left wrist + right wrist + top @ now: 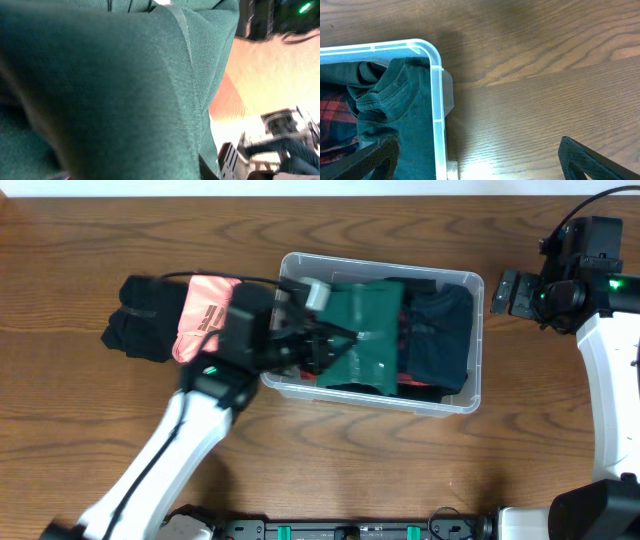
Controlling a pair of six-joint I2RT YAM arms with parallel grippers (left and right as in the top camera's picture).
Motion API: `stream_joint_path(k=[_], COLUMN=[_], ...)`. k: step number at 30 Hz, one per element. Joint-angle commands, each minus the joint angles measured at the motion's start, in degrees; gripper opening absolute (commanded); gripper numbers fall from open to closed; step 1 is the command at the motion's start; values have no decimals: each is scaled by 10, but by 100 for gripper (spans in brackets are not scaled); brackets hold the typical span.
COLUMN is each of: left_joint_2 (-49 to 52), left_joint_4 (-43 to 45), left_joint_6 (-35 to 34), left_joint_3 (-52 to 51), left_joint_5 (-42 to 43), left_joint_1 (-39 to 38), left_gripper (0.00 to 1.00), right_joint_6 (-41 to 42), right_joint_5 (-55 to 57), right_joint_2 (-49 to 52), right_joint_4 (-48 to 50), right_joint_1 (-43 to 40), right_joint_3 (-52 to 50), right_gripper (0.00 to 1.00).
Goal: Pack container
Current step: 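Carry the green garment with the left gripper into the box, then return the left gripper to the pink shirt and grasp it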
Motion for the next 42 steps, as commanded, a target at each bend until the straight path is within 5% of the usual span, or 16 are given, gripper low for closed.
stream_joint_path(k=[1,10,11,13,14,18,22,28,34,37,42], left_joint_2=[51,166,175,186,186,172,131,42,-9,15,111], left_joint_4=[42,86,86,86,85,75,-29,-174,-336,-369,-350], left_joint_6=[3,4,4,4,4,3,34,87,35,28,145], left_joint_3=[8,11,11,12,12,41,105,166,166,151,145], left_joint_5=[9,-32,-35,-35,-33,29,7,-121,-282,-271,-203], left_joint_1=[-33,-57,-56,-54,-51,-23,18,100,250,325,389], left_gripper=[6,9,17,65,98,98,98,98,98,98,98], right_joint_6=[8,8,8,8,8,8,4,3,1,2,2], right_joint_5=[2,2,2,2,2,2,2,2,2,2,2], right_joint_2=[-6,-5,-5,-5,-5,-5,-5,-5,-5,-5,-5], right_joint_4=[0,-3,-3,-3,-4,-6,-6,-6,-5,-5,-6], right_joint_1=[-1,-1,-1,-1,-1,-1,-1,-1,-1,-1,-1], right_joint_3=[0,0,0,0,0,0,0,0,0,0,0], right_gripper=[99,99,99,99,99,99,99,99,99,99,99])
